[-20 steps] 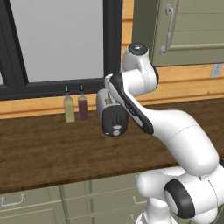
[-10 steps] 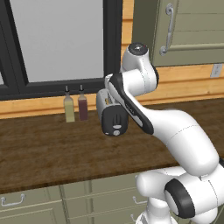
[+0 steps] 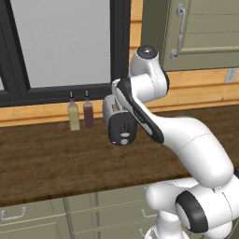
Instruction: Start the toaster. Once the lever pops up, take the bread to the plate on the dining counter.
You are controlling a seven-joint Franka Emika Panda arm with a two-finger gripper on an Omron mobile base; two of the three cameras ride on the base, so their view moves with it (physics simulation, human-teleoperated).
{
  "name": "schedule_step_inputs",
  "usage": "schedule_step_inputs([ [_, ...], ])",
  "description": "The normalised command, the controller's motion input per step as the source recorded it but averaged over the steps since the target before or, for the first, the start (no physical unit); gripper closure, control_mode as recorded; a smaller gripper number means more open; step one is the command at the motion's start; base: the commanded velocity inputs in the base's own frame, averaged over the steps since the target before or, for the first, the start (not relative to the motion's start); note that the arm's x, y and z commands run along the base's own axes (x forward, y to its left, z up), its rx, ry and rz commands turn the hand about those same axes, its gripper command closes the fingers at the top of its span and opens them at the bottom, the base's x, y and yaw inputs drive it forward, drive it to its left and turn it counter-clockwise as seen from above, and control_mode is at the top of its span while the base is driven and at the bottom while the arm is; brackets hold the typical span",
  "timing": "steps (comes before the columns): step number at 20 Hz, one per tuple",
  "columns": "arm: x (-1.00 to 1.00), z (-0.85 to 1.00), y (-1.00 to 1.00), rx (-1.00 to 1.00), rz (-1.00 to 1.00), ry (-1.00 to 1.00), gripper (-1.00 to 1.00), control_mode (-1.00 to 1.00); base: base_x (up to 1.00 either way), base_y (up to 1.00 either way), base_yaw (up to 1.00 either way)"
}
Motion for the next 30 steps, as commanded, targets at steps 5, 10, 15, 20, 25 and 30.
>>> schedule_step_inputs([
  [5,0.00,0.00,0.00,0.00,0.00,0.00,-1.00,-1.00,0.00,0.00,0.00],
  [10,0.00,0.00,0.00,0.00,0.00,0.00,-1.00,-1.00,0.00,0.00,0.00],
  [15,0.00,0.00,0.00,0.00,0.00,0.00,-1.00,-1.00,0.00,0.00,0.00],
  [20,0.00,0.00,0.00,0.00,0.00,0.00,-1.00,-1.00,0.00,0.00,0.00],
  [25,0.00,0.00,0.00,0.00,0.00,0.00,-1.00,-1.00,0.00,0.00,0.00],
  [30,0.00,0.00,0.00,0.00,0.00,0.00,-1.00,-1.00,0.00,0.00,0.00],
])
